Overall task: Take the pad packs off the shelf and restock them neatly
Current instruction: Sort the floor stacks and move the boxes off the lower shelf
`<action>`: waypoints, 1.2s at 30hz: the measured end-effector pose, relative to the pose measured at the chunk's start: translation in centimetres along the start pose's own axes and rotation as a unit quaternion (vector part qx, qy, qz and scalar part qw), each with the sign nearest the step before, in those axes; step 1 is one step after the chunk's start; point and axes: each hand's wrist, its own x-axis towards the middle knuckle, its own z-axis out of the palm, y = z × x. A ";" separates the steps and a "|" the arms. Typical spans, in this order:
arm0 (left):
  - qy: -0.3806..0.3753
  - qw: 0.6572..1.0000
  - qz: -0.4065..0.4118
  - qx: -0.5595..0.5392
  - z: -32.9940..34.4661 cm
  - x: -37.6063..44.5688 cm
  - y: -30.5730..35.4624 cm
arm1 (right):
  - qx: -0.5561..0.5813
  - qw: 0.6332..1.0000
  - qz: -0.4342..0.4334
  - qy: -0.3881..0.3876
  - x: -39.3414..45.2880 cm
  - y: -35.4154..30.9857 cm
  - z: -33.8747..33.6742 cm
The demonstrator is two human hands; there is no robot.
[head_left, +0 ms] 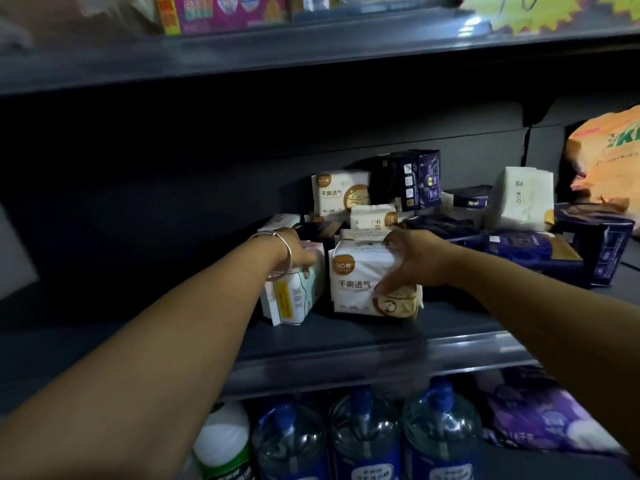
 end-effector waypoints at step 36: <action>0.066 0.992 0.087 -0.061 -1.1 -12.4 -2.3 | 0.081 0.994 0.042 0.061 -11.9 -4.2 -1.0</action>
